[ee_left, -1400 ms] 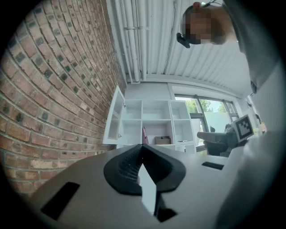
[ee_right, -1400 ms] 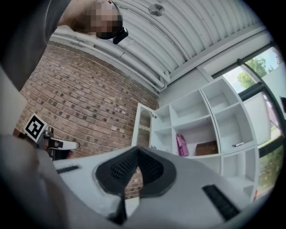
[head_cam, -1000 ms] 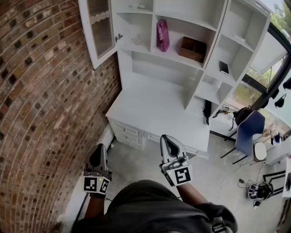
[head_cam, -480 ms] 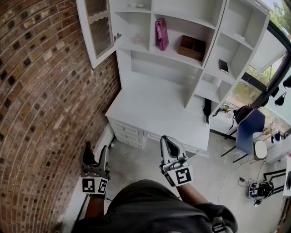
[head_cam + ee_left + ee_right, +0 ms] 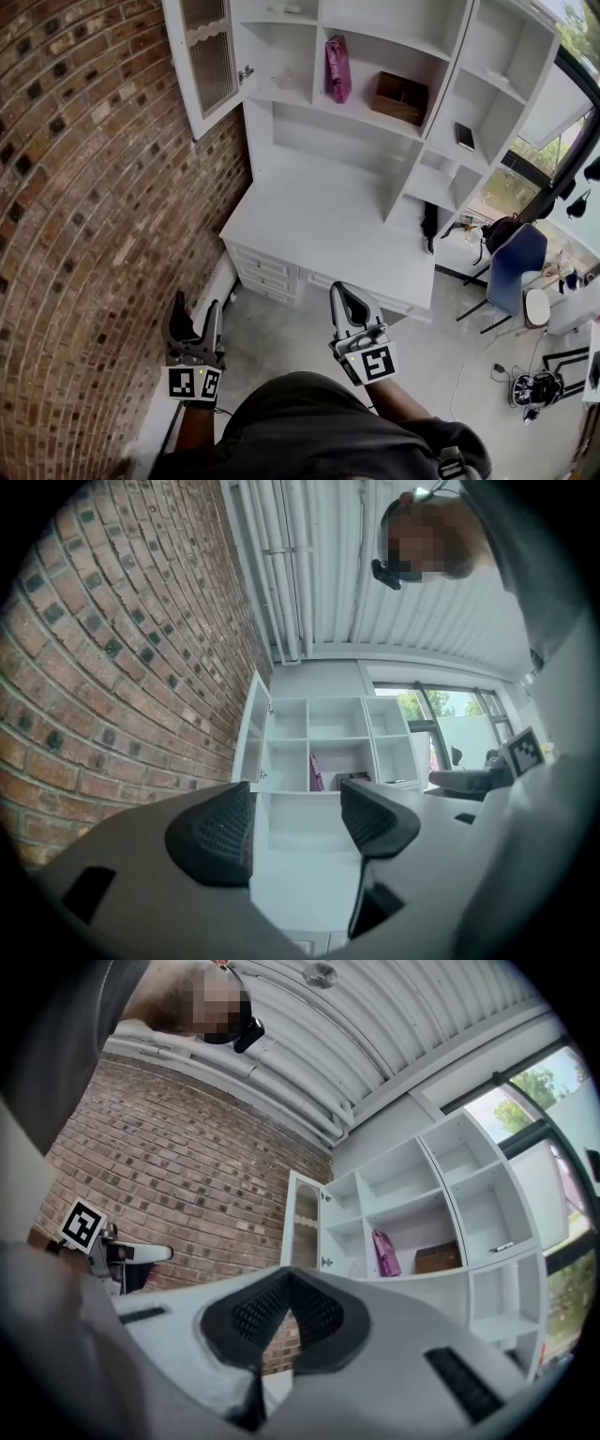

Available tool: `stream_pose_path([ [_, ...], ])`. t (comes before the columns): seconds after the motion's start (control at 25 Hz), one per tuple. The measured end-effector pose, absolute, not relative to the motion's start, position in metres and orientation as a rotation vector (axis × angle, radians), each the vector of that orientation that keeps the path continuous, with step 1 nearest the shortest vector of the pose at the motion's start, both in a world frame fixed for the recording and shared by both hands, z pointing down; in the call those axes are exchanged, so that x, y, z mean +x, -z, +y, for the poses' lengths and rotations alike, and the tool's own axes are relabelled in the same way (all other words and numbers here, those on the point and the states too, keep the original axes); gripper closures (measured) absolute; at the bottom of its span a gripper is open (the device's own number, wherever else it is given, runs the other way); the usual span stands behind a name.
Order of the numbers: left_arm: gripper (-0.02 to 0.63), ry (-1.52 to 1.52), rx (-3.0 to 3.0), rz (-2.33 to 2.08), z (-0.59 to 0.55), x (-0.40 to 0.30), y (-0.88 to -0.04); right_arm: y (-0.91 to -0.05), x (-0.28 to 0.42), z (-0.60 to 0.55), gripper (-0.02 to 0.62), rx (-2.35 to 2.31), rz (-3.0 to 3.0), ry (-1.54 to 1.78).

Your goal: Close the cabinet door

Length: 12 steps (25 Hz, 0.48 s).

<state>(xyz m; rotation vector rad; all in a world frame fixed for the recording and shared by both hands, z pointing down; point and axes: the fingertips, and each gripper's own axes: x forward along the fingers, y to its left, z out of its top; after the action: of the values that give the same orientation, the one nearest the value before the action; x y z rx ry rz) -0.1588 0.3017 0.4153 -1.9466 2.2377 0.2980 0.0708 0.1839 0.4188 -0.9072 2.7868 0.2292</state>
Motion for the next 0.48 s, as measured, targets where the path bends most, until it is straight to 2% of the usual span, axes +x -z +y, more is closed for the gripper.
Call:
stream_pose_path([
  [0.48,0.316,-0.282,-1.996,2.211,0.301,-0.207,-0.427,-0.438,0.03,0.199,0.595,-0.946,2.798,-0.224],
])
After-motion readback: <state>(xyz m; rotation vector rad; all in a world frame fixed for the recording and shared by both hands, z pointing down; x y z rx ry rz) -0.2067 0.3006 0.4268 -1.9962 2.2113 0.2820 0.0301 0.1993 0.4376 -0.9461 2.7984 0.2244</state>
